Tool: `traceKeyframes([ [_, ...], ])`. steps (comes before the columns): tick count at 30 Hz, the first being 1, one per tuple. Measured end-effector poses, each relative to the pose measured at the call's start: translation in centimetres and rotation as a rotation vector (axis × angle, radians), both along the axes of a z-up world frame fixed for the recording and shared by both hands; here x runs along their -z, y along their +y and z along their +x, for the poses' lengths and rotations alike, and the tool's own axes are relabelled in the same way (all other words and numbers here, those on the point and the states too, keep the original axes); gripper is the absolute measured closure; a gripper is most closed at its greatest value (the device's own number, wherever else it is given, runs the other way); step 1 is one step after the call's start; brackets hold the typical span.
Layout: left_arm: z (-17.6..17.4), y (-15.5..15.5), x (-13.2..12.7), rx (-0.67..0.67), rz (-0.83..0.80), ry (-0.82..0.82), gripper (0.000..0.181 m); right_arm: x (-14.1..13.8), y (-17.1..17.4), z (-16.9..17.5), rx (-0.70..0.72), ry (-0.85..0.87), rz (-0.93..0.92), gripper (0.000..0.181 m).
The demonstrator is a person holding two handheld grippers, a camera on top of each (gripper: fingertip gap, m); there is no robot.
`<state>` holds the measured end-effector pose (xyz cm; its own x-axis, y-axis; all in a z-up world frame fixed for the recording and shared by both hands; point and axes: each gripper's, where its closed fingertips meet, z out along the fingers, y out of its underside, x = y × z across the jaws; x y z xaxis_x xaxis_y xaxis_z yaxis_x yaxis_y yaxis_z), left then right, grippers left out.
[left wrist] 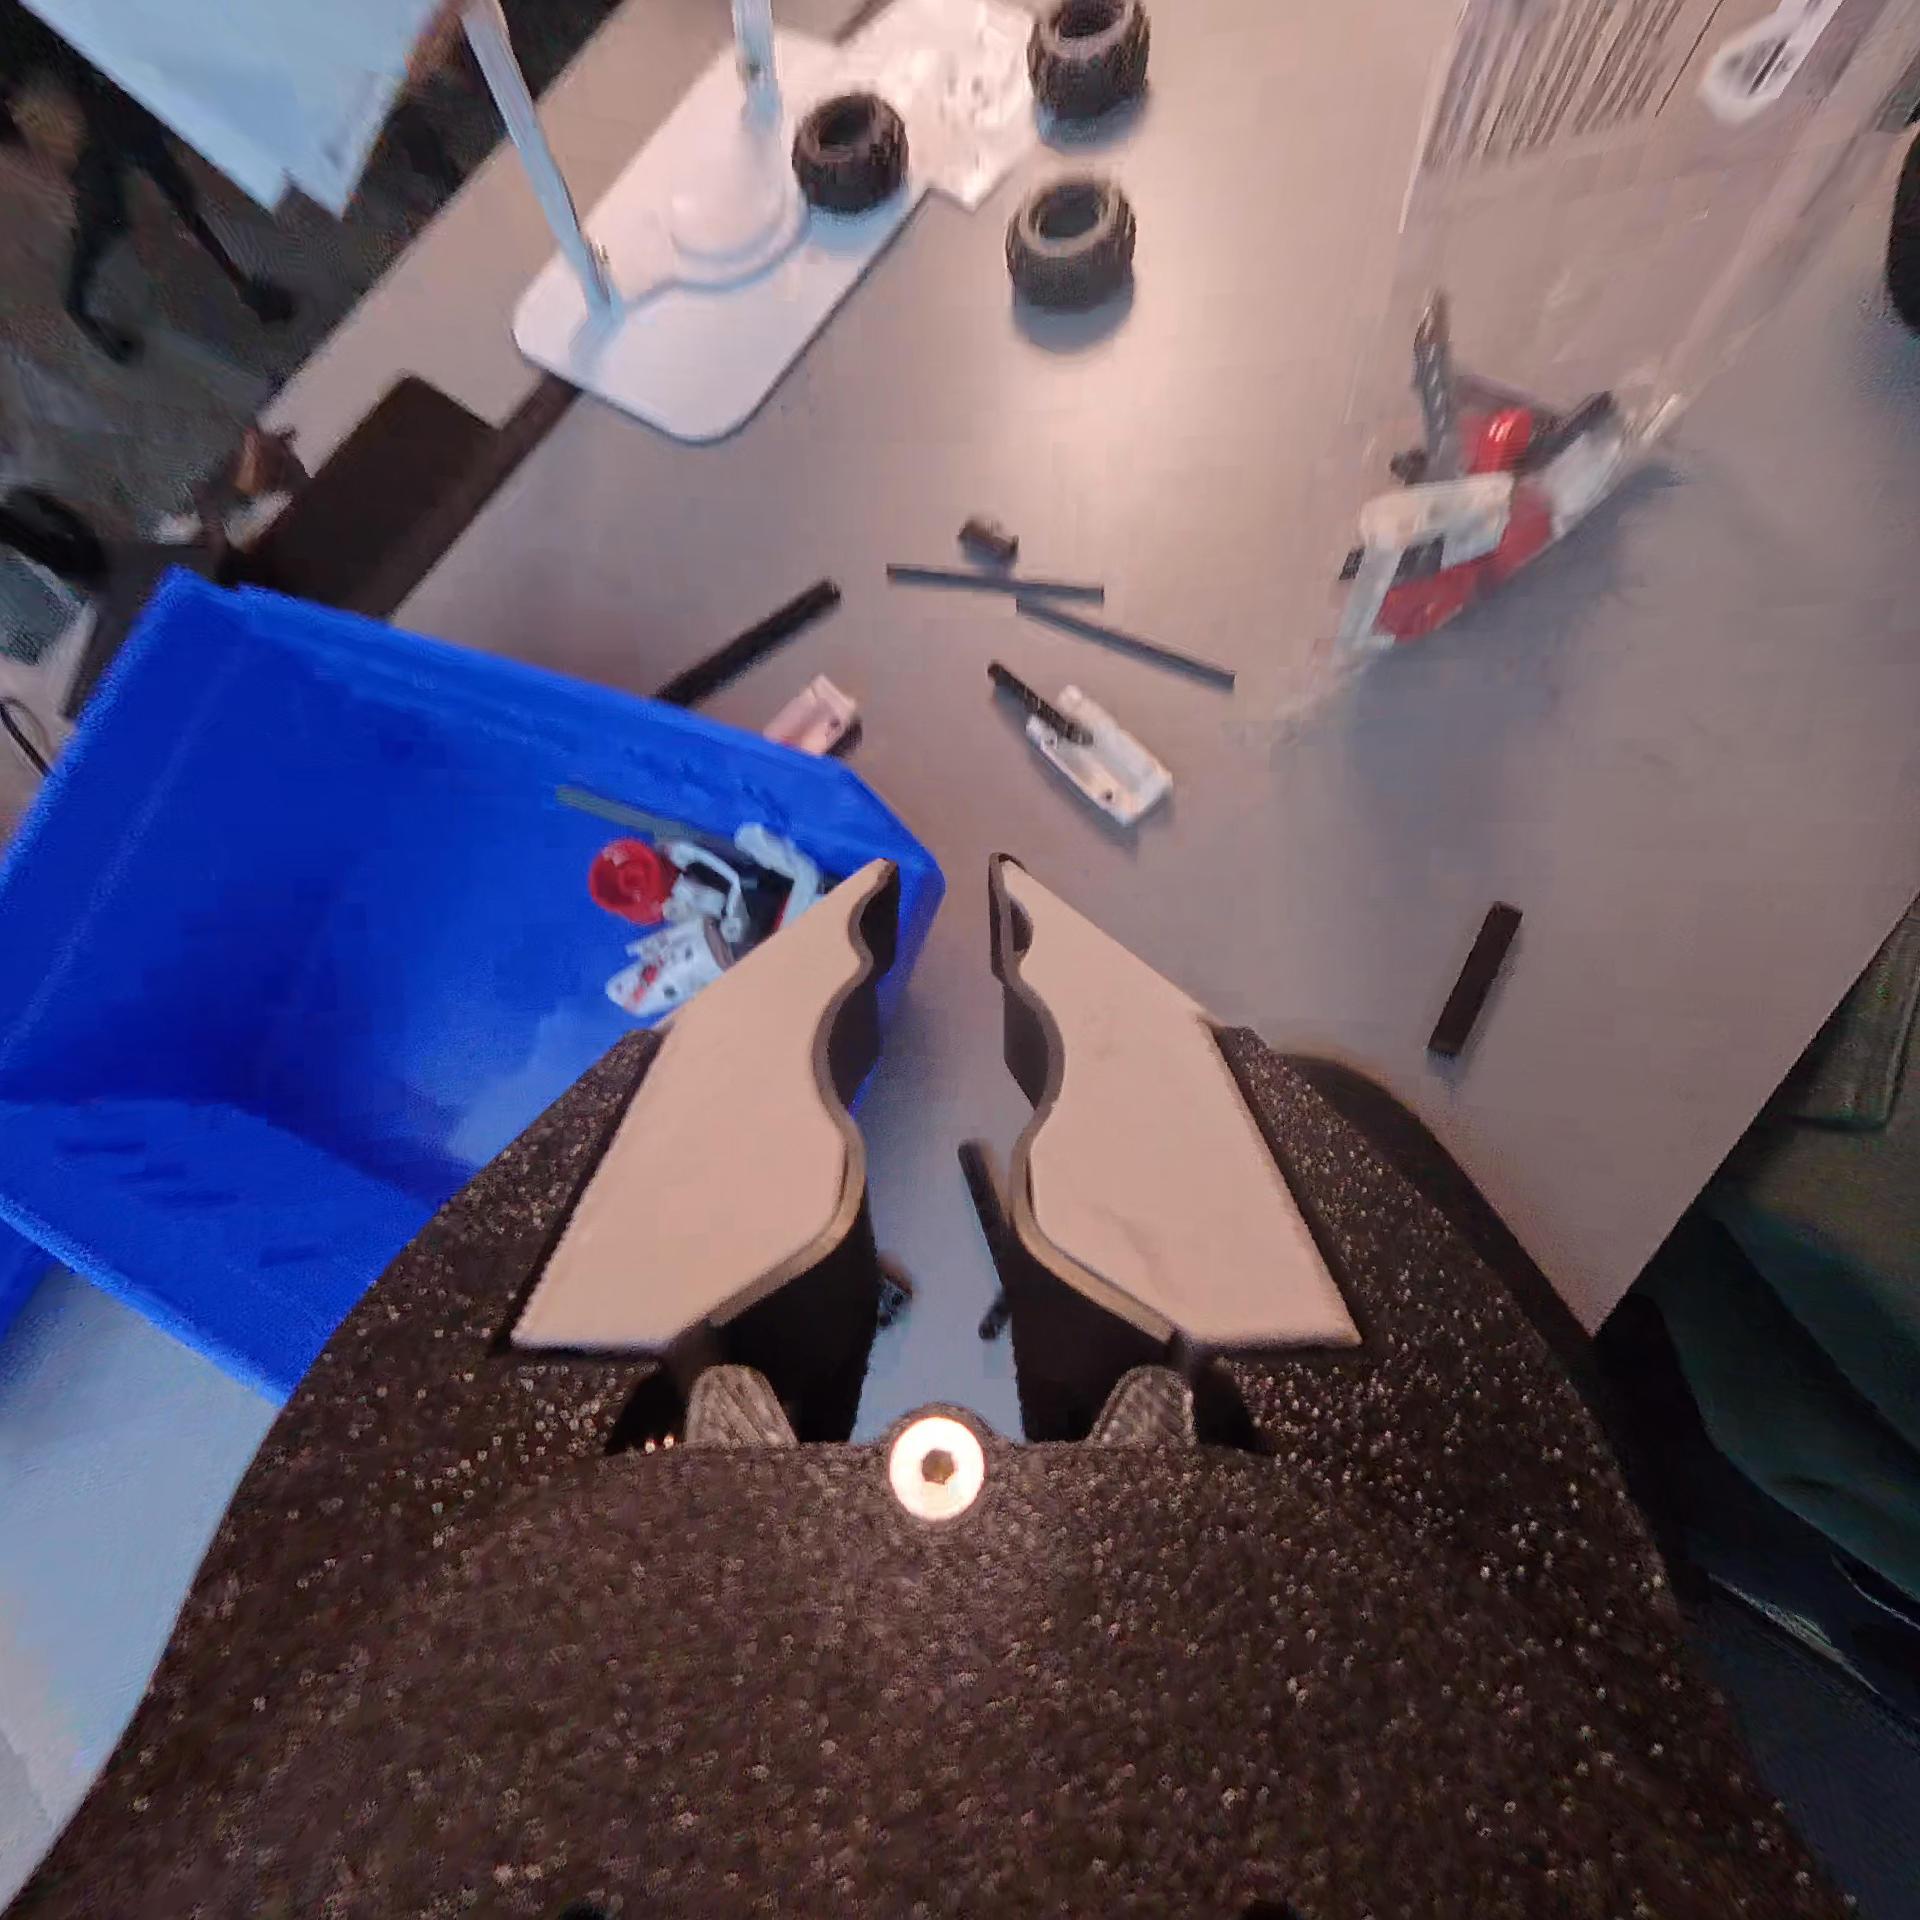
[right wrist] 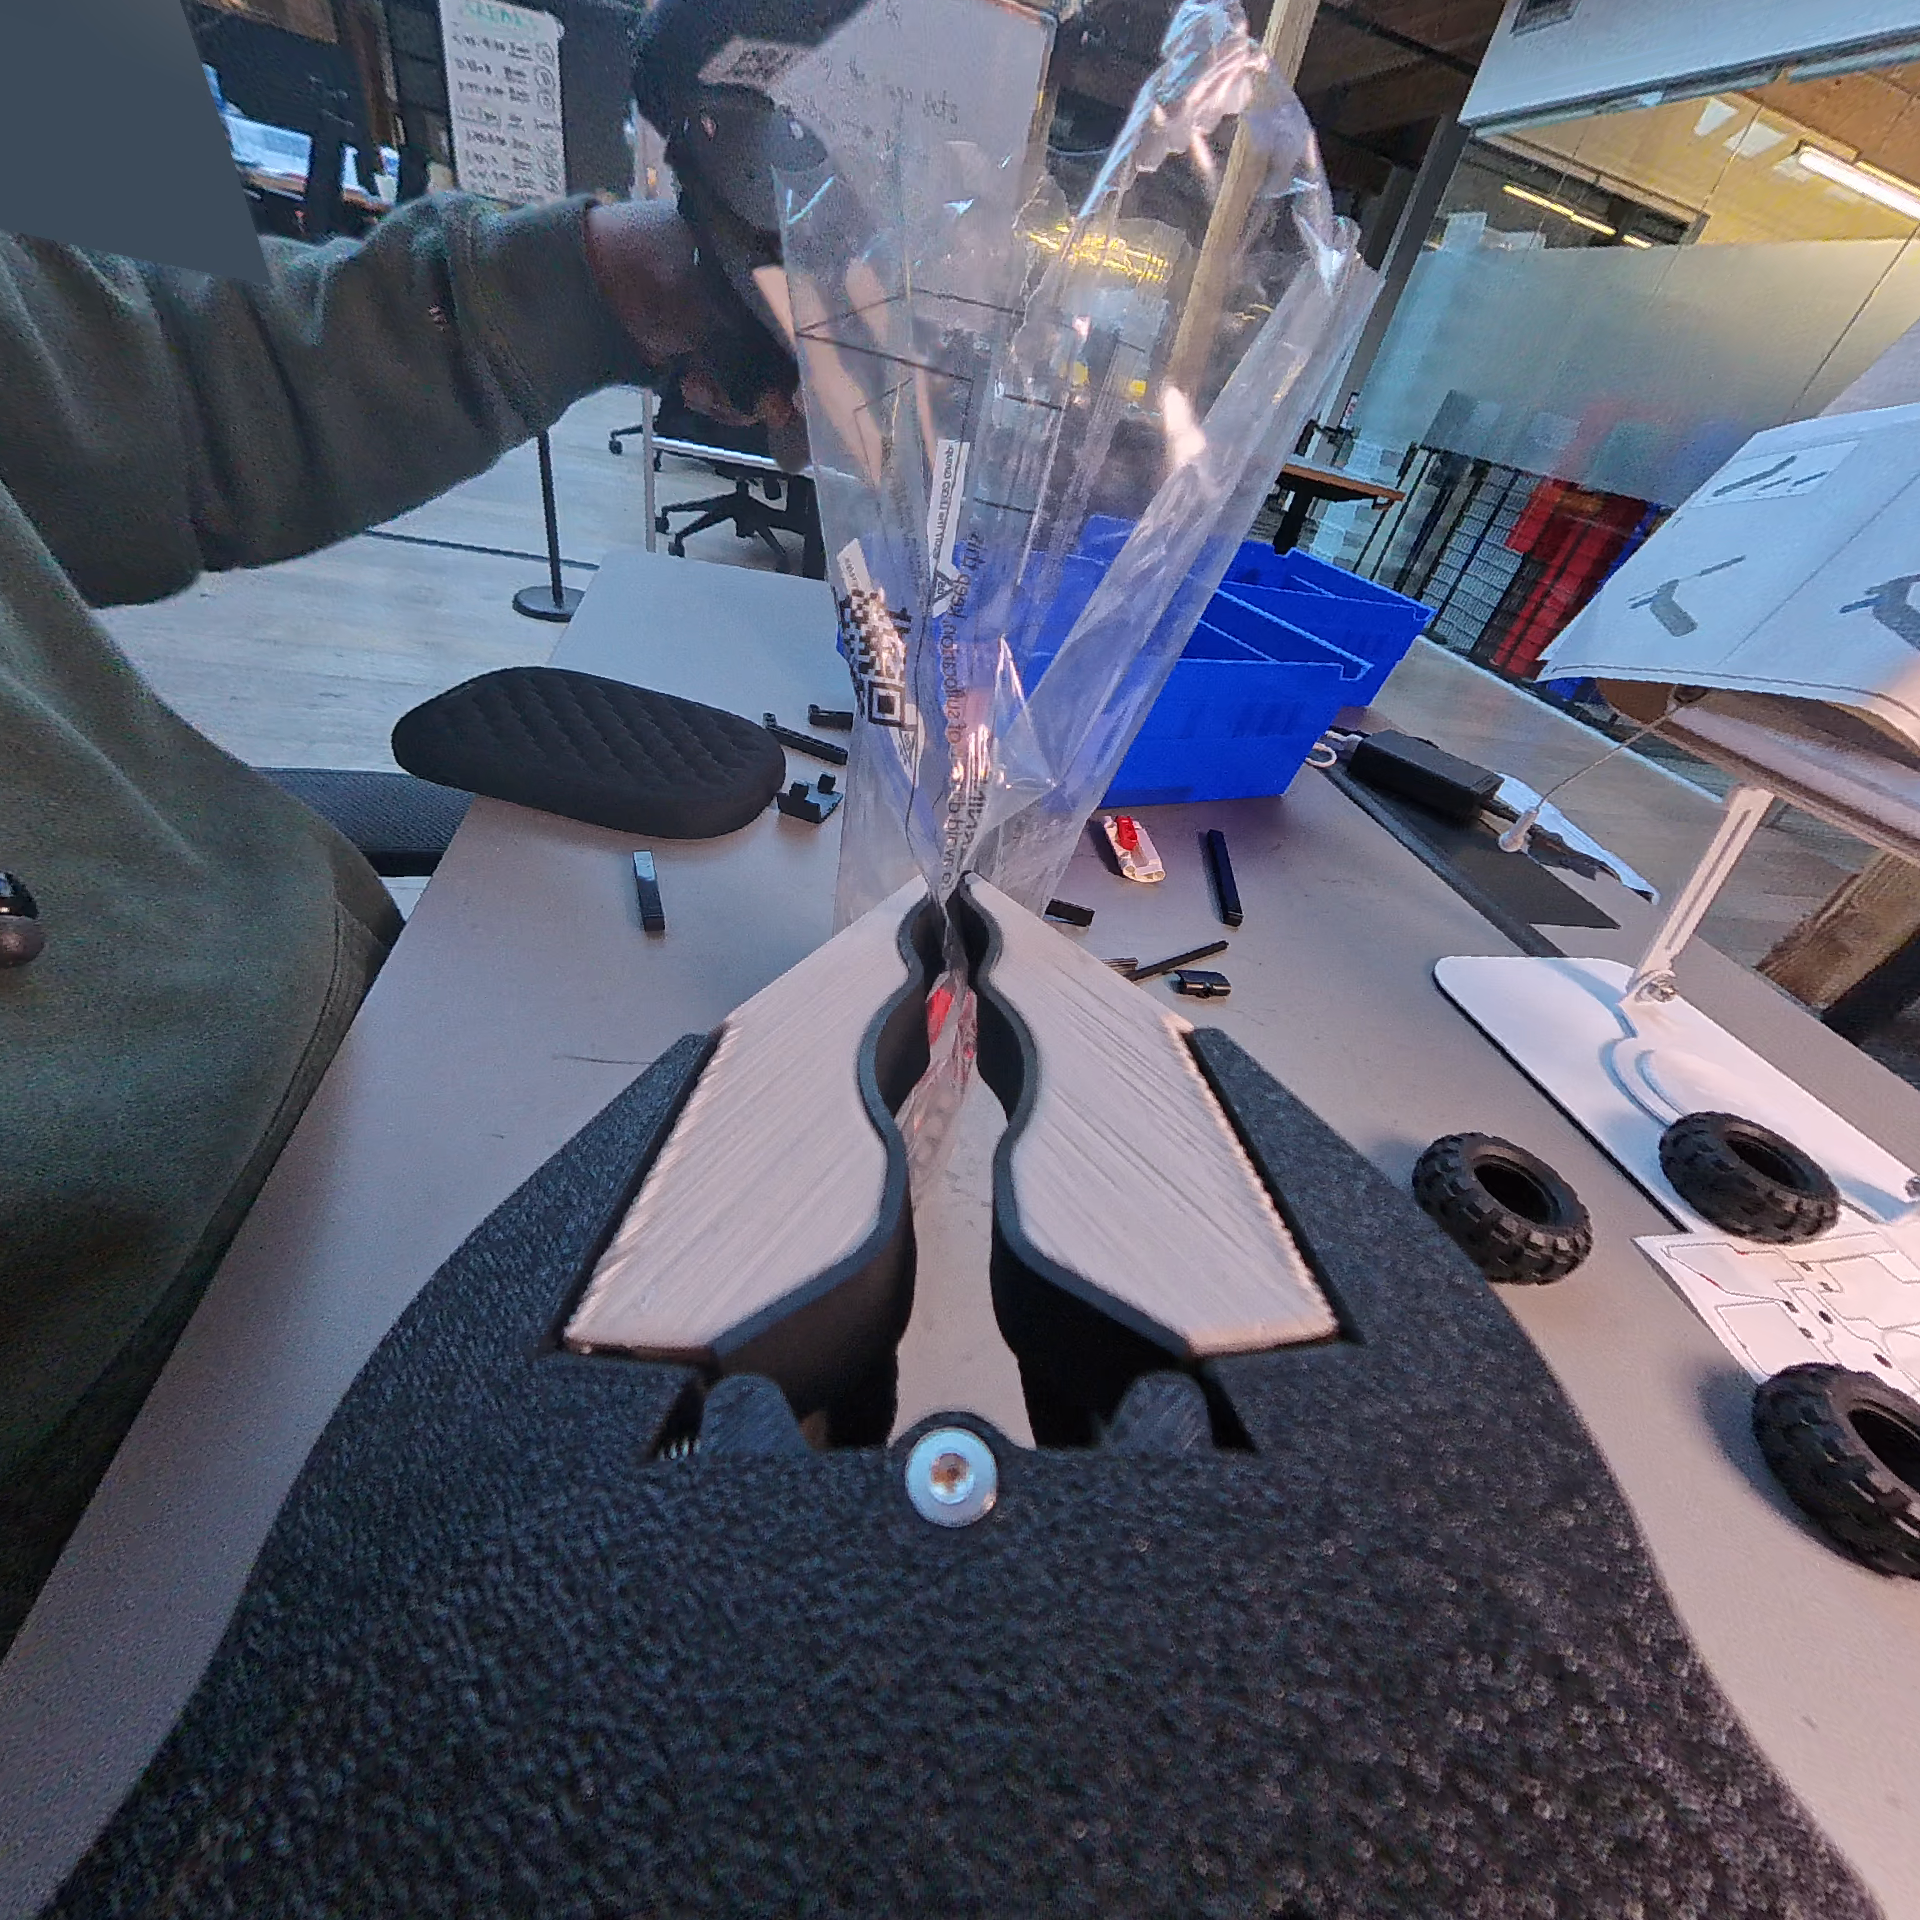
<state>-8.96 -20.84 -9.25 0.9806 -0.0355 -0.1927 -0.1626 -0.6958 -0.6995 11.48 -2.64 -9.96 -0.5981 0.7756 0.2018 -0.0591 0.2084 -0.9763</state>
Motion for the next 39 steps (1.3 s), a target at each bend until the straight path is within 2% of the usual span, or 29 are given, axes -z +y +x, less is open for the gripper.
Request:
traceKeyframes([
  [4, -0.9, -4.1, 6.0, -0.078, -0.13, -0.113, 0.161, 0.0, 0.0, 0.0, -0.003, 0.0, -0.004, 0.181],
  [9, -1.0, -7.2, 12.0, -0.148, -0.234, -0.216, 0.159, 0.0, 0.0, 0.0, -0.004, -0.002, -0.01, 0.181],
  [12, -1.3, -8.1, 14.6, -0.173, -0.309, -0.212, 0.161, 0.0, 0.0, 0.0, -0.002, -0.001, -0.007, 0.181],
  [14, -1.4, -8.0, 14.8, -0.167, -0.323, -0.194, 0.174, 0.0, 0.0, 0.1, -0.002, 0.0, -0.004, 0.181],
  [15, -1.7, -8.2, 14.8, -0.173, -0.352, -0.167, 0.174, 0.0, -0.1, 0.1, -0.002, 0.0, -0.002, 0.181],
  [17, -1.7, -7.3, 13.5, -0.149, -0.329, -0.107, 0.175, 0.0, -0.1, 0.1, -0.002, 0.0, 0.0, 0.181],
  [19, -1.2, -5.5, 10.3, -0.115, -0.248, -0.076, 0.174, 0.0, -0.1, 0.1, -0.002, 0.0, 0.001, 0.181],
  [22, 0.7, -1.6, 3.5, -0.016, -0.086, -0.014, 0.175, 0.0, -0.2, 0.2, -0.005, 0.002, 0.005, 0.181],
  [26, 6.2, 4.4, -6.2, 0.201, 0.121, 0.052, 0.175, 0.0, -0.5, 0.2, -0.016, 0.005, 0.013, 0.181],
  [29, 10.4, 8.6, -10.7, 0.362, 0.172, 0.081, 0.175, 0.0, -0.7, 0.3, -0.022, 0.006, 0.016, 0.181],
  [31, 13.0, 10.9, -11.8, 0.453, 0.154, 0.081, 0.175, 0.0, -0.8, 0.3, -0.021, 0.009, 0.022, 0.181],
  [34, 15.1, 13.5, -11.3, 0.518, 0.077, 0.127, 0.175, 0.0, -0.8, 0.3, -0.02, 0.01, 0.023, 0.181],
  [36, 15.5, 14.3, -11.1, 0.525, 0.055, 0.143, 0.173, 0.0, -0.8, 0.4, -0.02, 0.011, 0.025, 0.181],
  [39, 14.7, 13.6, -12.2, 0.489, 0.127, 0.106, 0.161, 0.0, -0.8, 0.4, -0.018, 0.015, 0.029, 0.181],
])
